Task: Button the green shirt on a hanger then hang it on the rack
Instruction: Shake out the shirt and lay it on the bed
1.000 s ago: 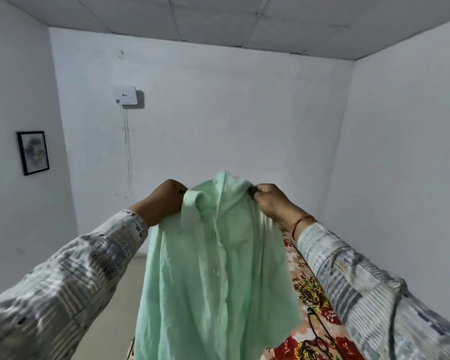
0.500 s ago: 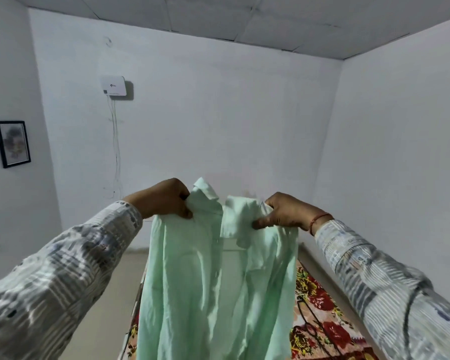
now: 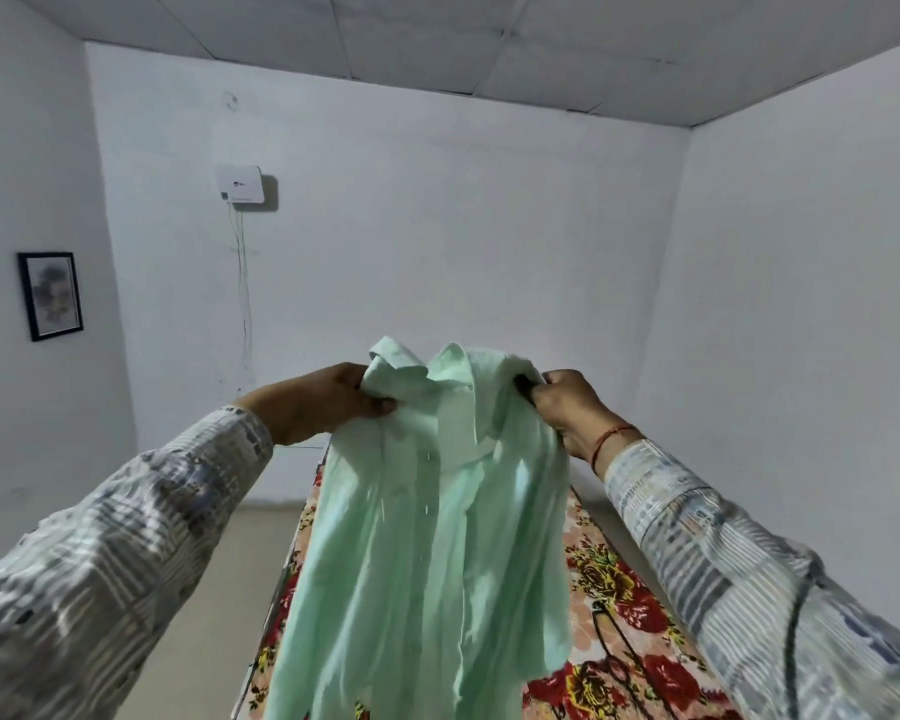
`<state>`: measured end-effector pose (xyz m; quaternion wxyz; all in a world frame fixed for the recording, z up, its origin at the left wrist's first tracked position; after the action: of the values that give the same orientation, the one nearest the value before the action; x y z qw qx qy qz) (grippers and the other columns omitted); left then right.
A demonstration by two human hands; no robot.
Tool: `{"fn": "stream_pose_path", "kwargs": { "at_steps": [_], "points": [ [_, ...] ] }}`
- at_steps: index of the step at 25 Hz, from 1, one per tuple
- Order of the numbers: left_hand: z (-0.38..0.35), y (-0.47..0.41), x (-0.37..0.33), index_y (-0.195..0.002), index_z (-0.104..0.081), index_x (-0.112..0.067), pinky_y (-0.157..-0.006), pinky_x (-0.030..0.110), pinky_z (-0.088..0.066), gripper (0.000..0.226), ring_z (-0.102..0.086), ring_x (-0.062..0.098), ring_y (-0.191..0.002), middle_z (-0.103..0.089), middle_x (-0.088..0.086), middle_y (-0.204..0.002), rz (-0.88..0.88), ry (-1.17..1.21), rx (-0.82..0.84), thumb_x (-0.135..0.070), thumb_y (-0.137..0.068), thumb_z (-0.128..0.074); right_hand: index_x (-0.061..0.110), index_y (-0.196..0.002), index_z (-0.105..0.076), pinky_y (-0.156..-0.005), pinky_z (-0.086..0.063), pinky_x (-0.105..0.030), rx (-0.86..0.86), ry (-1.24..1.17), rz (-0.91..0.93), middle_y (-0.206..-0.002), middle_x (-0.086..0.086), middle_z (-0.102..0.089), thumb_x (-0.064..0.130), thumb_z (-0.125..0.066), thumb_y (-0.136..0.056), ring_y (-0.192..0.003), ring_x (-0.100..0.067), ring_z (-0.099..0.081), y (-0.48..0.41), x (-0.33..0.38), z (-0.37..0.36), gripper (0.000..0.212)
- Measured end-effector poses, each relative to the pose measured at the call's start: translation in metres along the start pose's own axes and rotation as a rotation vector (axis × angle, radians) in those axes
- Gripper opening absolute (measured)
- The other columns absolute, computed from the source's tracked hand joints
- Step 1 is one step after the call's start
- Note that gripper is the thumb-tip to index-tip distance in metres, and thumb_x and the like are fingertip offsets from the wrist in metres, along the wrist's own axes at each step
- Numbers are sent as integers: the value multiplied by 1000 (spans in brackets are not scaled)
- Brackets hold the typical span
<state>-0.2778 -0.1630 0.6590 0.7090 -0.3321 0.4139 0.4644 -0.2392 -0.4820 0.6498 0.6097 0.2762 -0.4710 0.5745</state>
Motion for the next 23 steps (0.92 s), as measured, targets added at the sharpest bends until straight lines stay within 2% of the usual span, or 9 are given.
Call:
{"fn": "stream_pose_path", "kwargs": {
  "at_steps": [2, 5, 8, 10, 13, 17, 19, 21, 23],
  "points": [
    [-9, 7, -11, -120, -78, -7, -95, 55, -62, 26, -78, 36, -109, -80, 20, -118, -26, -6, -30, -10, -94, -77, 21, -61, -54, -57, -40, -30, -56, 178, 144, -62, -2, -55, 52, -74, -91, -59, -20, -49, 5, 5, 21, 47],
    [-26, 7, -35, -83, -83, -14, -74, 44, -67, 16, -77, 25, -81, -82, 17, -89, -175, -69, -294, -16, -76, -70, 24, -56, -33, -50, -22, -30, 156, 66, 326, -54, 4, -30, 55, -67, -98, -49, -15, -27, 14, 18, 58, 62],
    [-30, 2, -57, -51, -61, -18, -59, 34, -51, 25, -74, 21, -71, -69, 8, -61, -229, -351, -478, -16, -74, -71, 17, -56, -38, -50, -24, -35, 98, 301, 446, -52, 1, -37, 58, -60, -101, -50, -20, -35, 3, 20, 83, 64],
    [-39, -2, -62, -51, -43, -24, -61, 36, -44, 37, -72, 42, -70, -56, 16, -58, -184, -655, -551, -13, -78, -65, 13, -57, -45, -57, -30, -38, -18, 594, 528, -53, -2, -45, 62, -51, -101, -59, -29, -45, -2, 5, 93, 66],
    [-65, -5, -65, -59, -46, -22, -63, 40, -45, 36, -60, 41, -68, -55, 17, -66, -124, -806, -684, -7, -82, -70, 20, -58, -47, -59, -34, -37, -58, 535, 525, -58, 1, -52, 64, -49, -103, -62, -28, -51, -2, -19, 100, 62],
    [-83, -4, -66, -81, -66, 3, -64, 40, -50, 26, -72, 38, -83, -72, 24, -83, -91, -569, -589, -22, -86, -71, 15, -81, -73, -71, -53, -35, 161, -44, 254, -82, -7, -77, 54, -58, -104, -77, -27, -70, 5, -27, 110, 47],
    [-92, 2, -66, -97, -77, -14, -70, 37, -62, 20, -73, 14, -82, -80, 1, -87, -133, -291, -486, -33, -92, -77, 6, -105, -79, -80, -63, -40, 416, -291, 124, -102, -15, -81, 48, -66, -100, -90, -30, -78, 10, -30, 123, 44],
    [-102, 6, -63, -84, -72, -23, -63, 30, -59, 25, -67, 6, -64, -75, -9, -71, -117, -175, -457, -44, -96, -79, 4, -97, -79, -76, -63, -38, 510, -222, 135, -89, -14, -80, 48, -71, -95, -77, -28, -75, 8, -40, 130, 45],
    [-103, -3, -54, -67, -61, -18, -62, 33, -48, 50, -61, 19, -62, -65, -1, -65, -15, -403, -529, -58, -93, -75, 16, -64, -58, -56, -42, -31, 334, 99, 269, -56, -1, -50, 51, -71, -97, -50, -19, -45, -5, -51, 124, 50]
  ]
}}
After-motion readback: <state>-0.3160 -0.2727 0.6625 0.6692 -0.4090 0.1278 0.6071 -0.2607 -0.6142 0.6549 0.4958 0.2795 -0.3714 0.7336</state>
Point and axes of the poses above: each hand's wrist, its own y-axis away from the middle knuckle, its own z-axis out of the back of the hand, x = y × z, the point moved 1 cm from there along -y, towards the middle knuckle
